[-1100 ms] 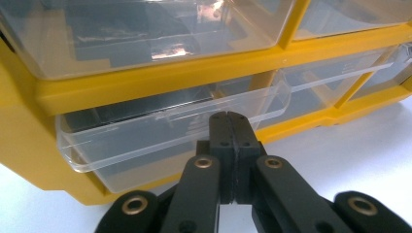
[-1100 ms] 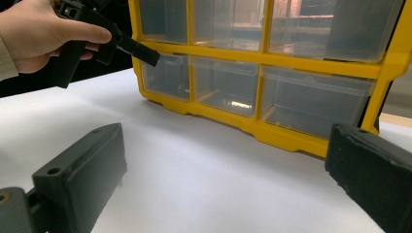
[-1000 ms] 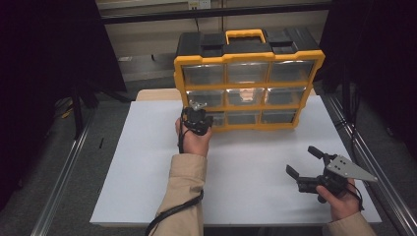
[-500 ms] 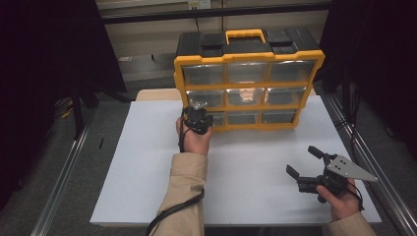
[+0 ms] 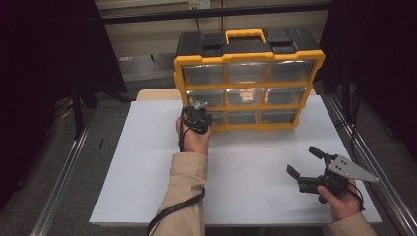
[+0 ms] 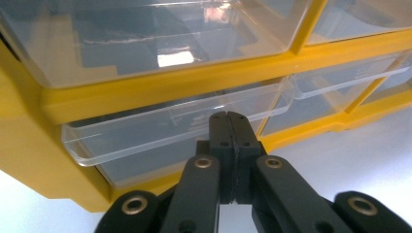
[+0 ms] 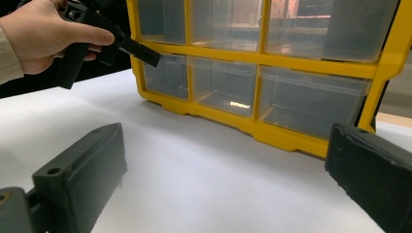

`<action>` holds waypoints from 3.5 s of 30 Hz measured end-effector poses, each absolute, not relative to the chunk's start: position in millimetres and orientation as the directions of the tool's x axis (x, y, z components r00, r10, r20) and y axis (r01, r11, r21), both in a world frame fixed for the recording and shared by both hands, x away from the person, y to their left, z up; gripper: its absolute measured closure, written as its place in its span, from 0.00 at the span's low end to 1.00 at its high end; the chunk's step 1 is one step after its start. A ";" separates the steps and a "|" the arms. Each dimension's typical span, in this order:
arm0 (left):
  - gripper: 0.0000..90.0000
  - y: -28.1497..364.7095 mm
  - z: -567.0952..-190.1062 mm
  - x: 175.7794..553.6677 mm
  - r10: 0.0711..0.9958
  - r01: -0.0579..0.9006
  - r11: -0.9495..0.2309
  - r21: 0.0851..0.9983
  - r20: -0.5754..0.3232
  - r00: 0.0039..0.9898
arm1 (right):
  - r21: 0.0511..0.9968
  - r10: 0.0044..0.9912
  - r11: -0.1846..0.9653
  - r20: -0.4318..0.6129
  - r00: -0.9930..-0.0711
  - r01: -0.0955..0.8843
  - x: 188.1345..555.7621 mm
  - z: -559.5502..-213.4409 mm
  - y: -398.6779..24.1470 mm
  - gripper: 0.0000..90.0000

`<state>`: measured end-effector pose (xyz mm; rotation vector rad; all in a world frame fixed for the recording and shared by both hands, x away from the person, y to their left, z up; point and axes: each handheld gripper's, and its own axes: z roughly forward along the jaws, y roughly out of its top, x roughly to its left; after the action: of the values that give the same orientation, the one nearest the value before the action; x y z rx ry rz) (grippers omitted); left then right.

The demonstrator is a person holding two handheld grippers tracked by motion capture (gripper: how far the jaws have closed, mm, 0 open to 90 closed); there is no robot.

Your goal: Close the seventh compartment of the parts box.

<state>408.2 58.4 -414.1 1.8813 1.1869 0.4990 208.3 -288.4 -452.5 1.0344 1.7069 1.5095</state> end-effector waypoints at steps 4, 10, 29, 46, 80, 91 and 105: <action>1.00 57.1 -414.6 408.9 0.877 0.539 -0.190 0.820 -0.104 0.468 | 0.988 0.869 0.038 0.040 -0.493 0.147 207.8 -452.3 -290.1 0.01; 1.00 56.1 -414.8 409.2 0.878 0.538 -0.197 0.819 -0.097 0.469 | 0.988 0.868 0.042 0.038 -0.494 0.149 206.3 -452.4 -291.0 0.01; 1.00 54.6 -415.4 411.1 0.881 0.536 -0.198 0.820 -0.090 0.464 | 0.988 0.874 0.036 0.042 -0.483 0.151 205.1 -452.3 -291.8 0.01; 1.00 53.4 -416.7 412.1 0.885 0.536 -0.187 0.823 -0.096 0.456 | 0.989 0.874 0.031 0.045 -0.485 0.148 205.6 -452.3 -292.0 0.01; 0.64 80.7 -424.3 389.0 0.841 0.516 -0.105 0.850 -0.201 0.502 | 0.987 0.875 0.043 0.037 -0.484 0.152 205.7 -453.0 -290.8 0.01; 0.53 87.0 -425.7 378.7 0.813 0.512 -0.104 0.853 -0.224 0.538 | 0.987 0.876 0.039 0.041 -0.480 0.156 206.0 -453.2 -291.5 0.01; 0.33 89.9 -426.3 368.2 0.792 0.484 -0.103 0.869 -0.222 0.568 | 0.988 0.875 0.032 0.047 -0.481 0.154 206.4 -453.2 -291.3 0.01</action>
<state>368.2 89.9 -426.3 1.7539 1.0587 0.3673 206.4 -291.3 -453.2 1.0506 1.6975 1.5006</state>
